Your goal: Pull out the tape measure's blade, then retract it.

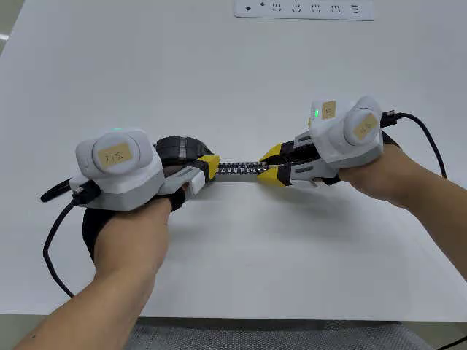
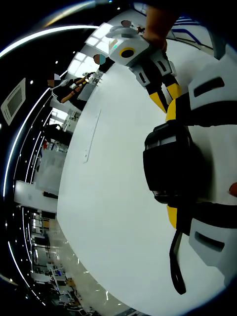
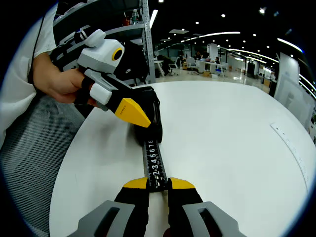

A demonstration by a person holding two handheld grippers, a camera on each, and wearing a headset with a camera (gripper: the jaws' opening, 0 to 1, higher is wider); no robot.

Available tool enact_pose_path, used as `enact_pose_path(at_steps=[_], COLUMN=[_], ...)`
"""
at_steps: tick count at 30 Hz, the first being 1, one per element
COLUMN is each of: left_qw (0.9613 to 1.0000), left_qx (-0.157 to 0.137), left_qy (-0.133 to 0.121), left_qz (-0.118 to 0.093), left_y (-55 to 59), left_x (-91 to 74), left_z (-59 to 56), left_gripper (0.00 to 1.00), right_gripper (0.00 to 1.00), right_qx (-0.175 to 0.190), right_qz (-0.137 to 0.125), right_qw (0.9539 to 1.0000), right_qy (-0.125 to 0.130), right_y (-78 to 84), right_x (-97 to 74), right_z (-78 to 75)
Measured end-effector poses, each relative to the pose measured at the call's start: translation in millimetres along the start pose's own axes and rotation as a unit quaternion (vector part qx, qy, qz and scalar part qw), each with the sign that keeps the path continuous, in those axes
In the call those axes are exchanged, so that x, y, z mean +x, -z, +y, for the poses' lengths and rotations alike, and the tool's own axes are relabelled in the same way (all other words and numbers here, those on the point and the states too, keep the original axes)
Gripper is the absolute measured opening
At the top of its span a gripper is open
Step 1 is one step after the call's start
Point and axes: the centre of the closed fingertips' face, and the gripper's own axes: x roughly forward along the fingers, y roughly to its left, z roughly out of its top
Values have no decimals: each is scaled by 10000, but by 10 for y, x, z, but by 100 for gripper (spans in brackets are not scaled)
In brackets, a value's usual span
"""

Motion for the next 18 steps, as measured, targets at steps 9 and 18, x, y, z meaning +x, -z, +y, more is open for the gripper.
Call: enact_pose_path(at_steps=[9,18], left_qw=[10000,10000], left_qx=[4,-37], left_qy=[5,29], left_qz=[-7,-6], left_y=[1,-4], left_x=[-7,-13], left_z=[-6,-6], left_gripper=[57,57], right_gripper=[11,11], right_qx=[89,65], right_qz=[-96,-199], right_qw=[9999,9997], right_qy=[-42,-117], right_y=[-80,-243], right_x=[108,293], right_z=[9,55])
